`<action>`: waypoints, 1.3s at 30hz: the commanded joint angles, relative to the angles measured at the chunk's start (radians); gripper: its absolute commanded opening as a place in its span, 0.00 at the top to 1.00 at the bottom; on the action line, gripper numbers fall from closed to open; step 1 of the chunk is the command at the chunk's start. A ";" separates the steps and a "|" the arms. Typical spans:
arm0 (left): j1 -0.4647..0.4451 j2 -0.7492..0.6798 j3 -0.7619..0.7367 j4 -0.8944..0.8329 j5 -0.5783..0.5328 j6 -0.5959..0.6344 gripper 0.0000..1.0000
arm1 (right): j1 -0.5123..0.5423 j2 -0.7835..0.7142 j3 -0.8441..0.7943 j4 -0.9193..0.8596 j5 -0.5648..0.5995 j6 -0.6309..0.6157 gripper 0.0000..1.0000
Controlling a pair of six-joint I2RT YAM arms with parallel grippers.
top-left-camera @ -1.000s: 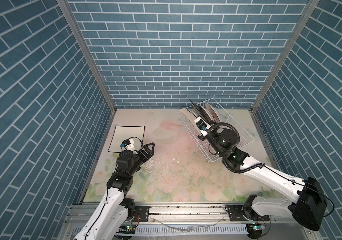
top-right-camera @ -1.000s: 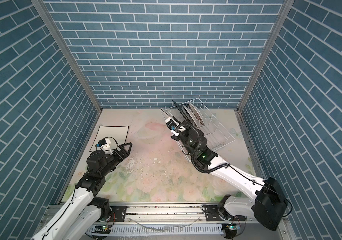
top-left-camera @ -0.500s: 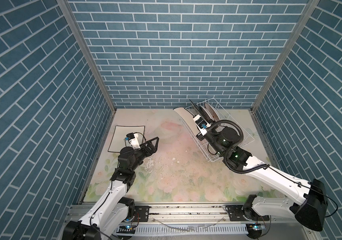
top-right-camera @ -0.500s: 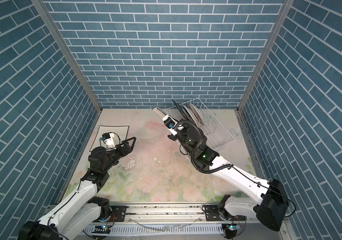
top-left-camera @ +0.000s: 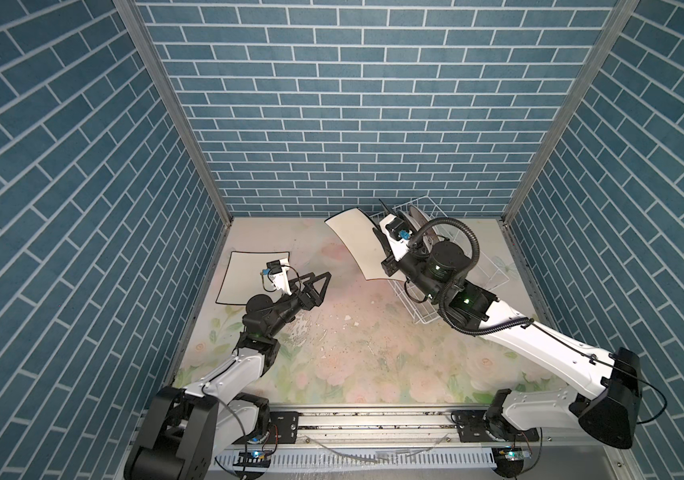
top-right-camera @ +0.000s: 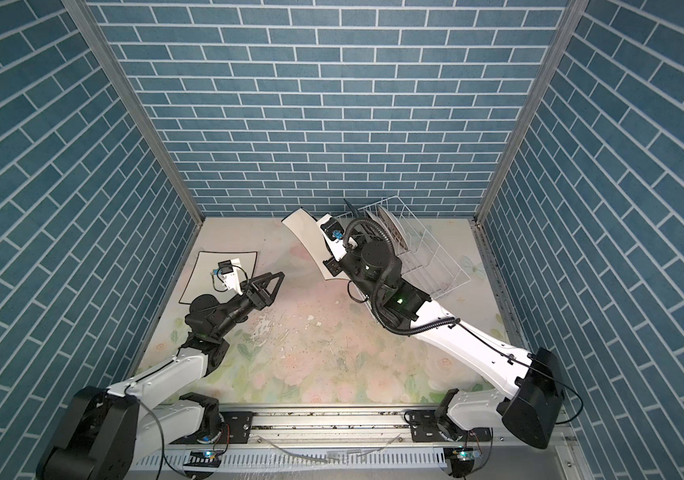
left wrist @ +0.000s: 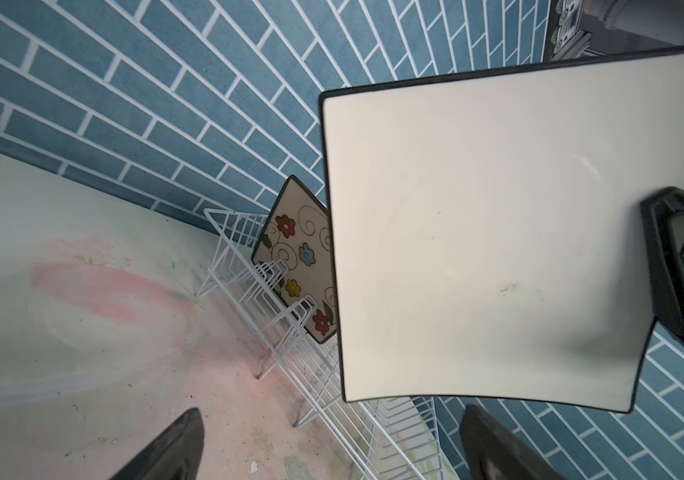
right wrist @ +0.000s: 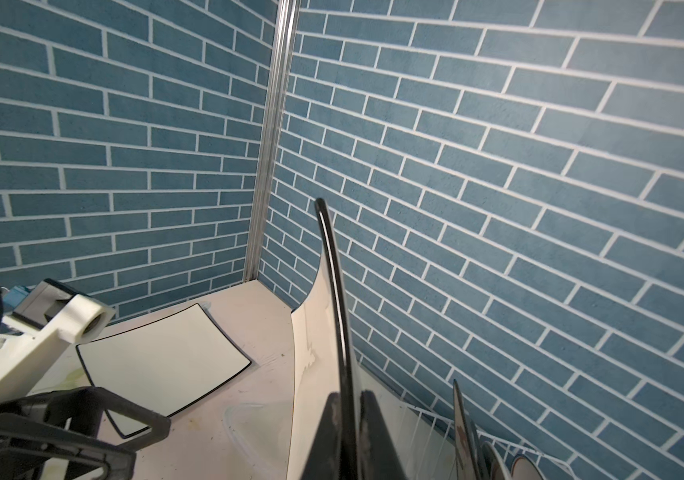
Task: Unload the plates from the dish rack
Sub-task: 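Swing the plate toward the left gripper while the left gripper reaches up to grasp it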
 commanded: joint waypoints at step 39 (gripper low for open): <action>-0.007 0.258 0.084 0.386 0.199 -0.201 0.08 | -0.281 0.162 0.193 0.205 -0.549 0.822 1.00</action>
